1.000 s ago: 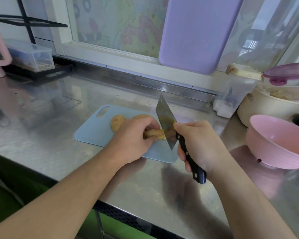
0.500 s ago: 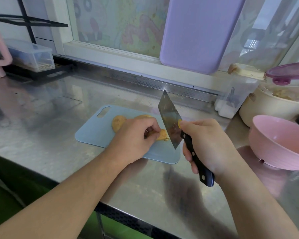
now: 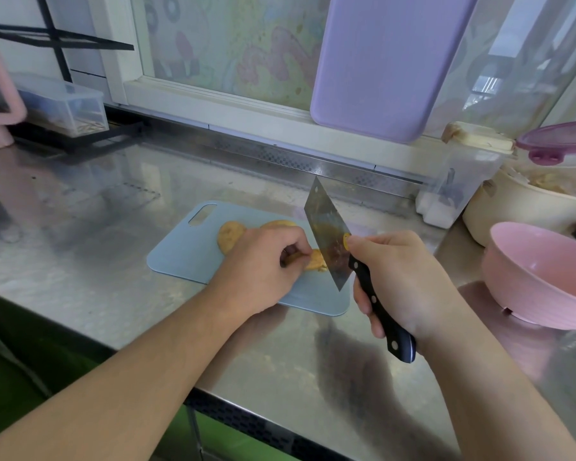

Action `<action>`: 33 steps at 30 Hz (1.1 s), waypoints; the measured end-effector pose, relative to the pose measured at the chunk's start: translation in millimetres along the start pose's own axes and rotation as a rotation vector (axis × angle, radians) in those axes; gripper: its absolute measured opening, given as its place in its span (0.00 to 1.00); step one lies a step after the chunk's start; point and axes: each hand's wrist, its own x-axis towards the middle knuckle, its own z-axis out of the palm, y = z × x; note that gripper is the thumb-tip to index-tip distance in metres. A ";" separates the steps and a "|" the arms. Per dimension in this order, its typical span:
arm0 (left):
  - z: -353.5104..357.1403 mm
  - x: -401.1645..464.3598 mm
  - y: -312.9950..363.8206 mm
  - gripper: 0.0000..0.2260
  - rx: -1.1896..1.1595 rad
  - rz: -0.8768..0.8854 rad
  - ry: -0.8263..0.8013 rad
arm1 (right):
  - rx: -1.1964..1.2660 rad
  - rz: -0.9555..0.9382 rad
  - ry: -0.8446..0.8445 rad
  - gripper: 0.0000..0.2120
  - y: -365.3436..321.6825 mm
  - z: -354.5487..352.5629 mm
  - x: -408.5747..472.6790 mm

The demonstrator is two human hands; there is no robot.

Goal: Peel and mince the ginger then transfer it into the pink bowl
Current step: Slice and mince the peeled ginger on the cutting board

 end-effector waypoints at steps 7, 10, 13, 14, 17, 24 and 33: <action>-0.3 -0.4 1.8 0.04 0.002 -0.014 0.012 | -0.003 0.040 -0.033 0.19 2.0 -2.7 2.0; -0.6 -0.6 2.9 0.04 -0.006 -0.019 0.016 | -0.020 0.070 -0.038 0.19 3.7 5.7 10.1; -1.2 -0.5 3.4 0.04 -0.014 -0.028 0.012 | -0.035 0.079 -0.042 0.17 2.6 15.4 18.0; -1.5 -0.5 3.5 0.04 -0.019 -0.028 0.011 | -0.034 0.075 -0.041 0.17 2.3 16.9 19.5; -1.8 -1.7 4.1 0.05 -0.019 -0.026 0.013 | -0.006 0.062 -0.037 0.17 3.3 16.1 18.9; 2.5 -0.3 -1.9 0.04 -0.052 -0.012 0.029 | 0.081 -0.012 0.048 0.20 2.6 3.4 11.4; 2.6 0.6 -3.1 0.04 -0.032 0.013 0.038 | 0.029 -0.036 -0.009 0.20 1.3 1.4 3.6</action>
